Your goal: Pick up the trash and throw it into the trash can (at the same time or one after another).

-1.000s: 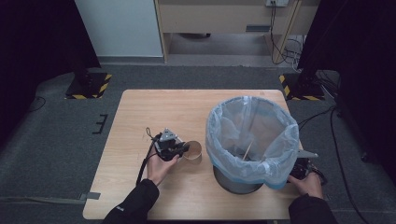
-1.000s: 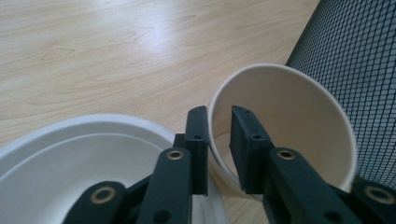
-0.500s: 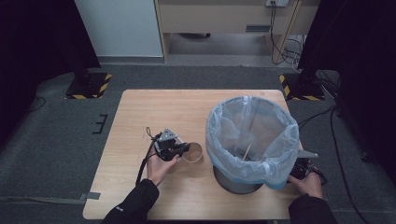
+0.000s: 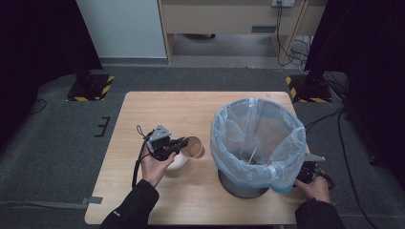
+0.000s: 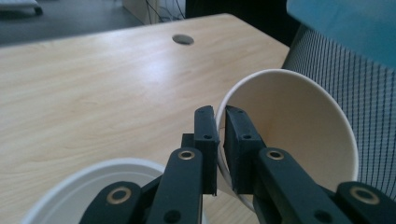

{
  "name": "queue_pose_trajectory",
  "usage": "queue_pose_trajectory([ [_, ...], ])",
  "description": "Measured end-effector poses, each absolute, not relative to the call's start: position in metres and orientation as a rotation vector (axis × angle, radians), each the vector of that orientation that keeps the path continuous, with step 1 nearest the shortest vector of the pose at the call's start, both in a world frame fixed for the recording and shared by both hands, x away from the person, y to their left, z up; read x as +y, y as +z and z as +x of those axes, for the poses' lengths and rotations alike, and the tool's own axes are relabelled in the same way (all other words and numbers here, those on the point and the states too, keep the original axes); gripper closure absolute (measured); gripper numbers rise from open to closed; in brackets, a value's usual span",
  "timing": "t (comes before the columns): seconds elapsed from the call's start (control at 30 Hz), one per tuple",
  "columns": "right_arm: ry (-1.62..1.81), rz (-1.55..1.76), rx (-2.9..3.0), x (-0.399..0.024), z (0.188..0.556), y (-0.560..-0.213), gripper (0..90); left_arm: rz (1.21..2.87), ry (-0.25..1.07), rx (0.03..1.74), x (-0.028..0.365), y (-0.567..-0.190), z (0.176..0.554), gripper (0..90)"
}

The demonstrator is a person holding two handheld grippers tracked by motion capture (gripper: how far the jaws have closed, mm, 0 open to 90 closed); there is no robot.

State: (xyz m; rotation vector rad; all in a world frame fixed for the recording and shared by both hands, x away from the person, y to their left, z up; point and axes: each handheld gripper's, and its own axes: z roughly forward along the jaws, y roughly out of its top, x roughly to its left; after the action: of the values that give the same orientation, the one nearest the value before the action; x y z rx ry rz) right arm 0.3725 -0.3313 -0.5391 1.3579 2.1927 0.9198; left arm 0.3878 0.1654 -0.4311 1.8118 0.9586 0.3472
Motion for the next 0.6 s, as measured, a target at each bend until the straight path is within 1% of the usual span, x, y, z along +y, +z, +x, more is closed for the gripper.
queue_pose_trajectory([
  [0.23, 0.920, 1.357, 2.194, -0.331, 0.372, -0.539, 1.5, 1.711, 0.386, 0.973, 0.185, -0.409, 0.384, 83.5],
  [0.6, 0.920, 1.358, 2.193, -0.331, 0.372, -0.539, 1.5, 1.592, 0.432, 0.944, 0.205, -0.379, 0.375, 83.6],
])
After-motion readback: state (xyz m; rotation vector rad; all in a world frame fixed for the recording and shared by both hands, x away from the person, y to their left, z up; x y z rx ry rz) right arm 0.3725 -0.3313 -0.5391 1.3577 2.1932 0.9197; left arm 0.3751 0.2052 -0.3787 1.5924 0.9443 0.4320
